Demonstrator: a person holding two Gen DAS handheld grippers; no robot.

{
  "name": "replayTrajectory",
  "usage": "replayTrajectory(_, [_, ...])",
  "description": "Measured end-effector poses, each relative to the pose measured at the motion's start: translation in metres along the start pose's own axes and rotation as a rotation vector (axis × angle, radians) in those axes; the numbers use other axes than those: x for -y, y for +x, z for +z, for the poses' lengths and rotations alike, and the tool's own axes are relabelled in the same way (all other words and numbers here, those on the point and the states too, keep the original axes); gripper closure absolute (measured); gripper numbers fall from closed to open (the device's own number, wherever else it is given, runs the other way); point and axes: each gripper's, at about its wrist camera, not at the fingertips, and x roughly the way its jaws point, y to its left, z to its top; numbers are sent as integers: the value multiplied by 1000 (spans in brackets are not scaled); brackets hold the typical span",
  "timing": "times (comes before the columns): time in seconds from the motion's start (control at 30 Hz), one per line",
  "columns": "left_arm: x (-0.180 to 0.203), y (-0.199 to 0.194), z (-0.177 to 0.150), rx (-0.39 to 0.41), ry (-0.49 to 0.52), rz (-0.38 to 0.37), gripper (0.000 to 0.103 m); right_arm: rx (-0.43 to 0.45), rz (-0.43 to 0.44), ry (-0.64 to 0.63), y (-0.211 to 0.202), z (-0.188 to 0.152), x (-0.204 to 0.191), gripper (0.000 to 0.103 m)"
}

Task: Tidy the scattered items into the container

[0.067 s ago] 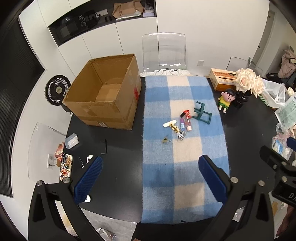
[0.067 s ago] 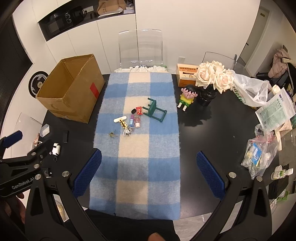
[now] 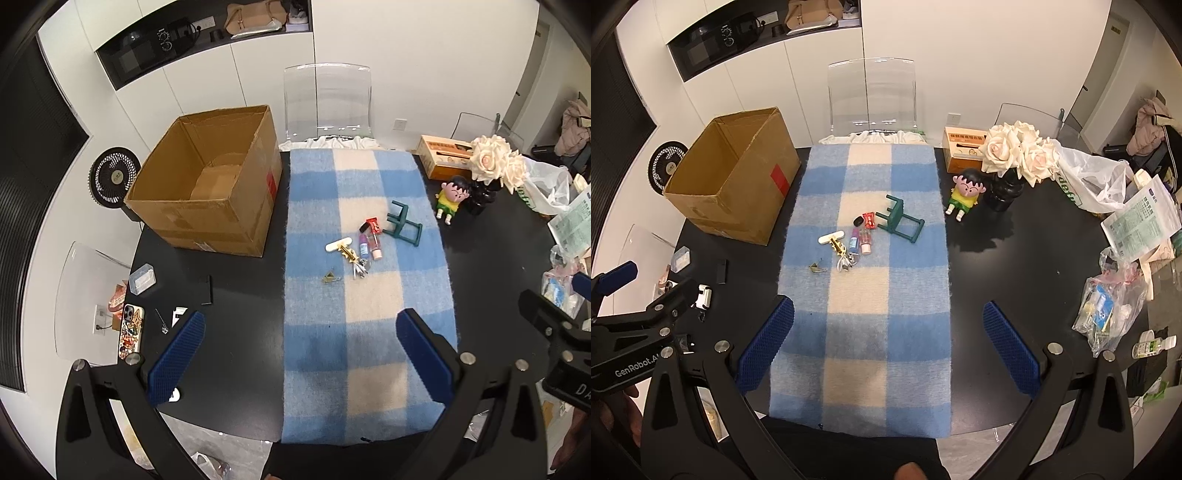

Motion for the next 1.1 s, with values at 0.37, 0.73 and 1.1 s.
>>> replayTrajectory(0.37, [-14, 8, -4, -57, -82, -62, 0, -12, 3, 1, 2, 2, 0, 0])
replayTrajectory(0.73, [-8, 2, 0, -33, -46, -45, 0, -14, -9, 8, 1, 0, -1, 0])
replayTrajectory(1.1, [-12, 3, 1, -37, -50, -47, 0, -18, 4, 15, 1, 2, 1, 0])
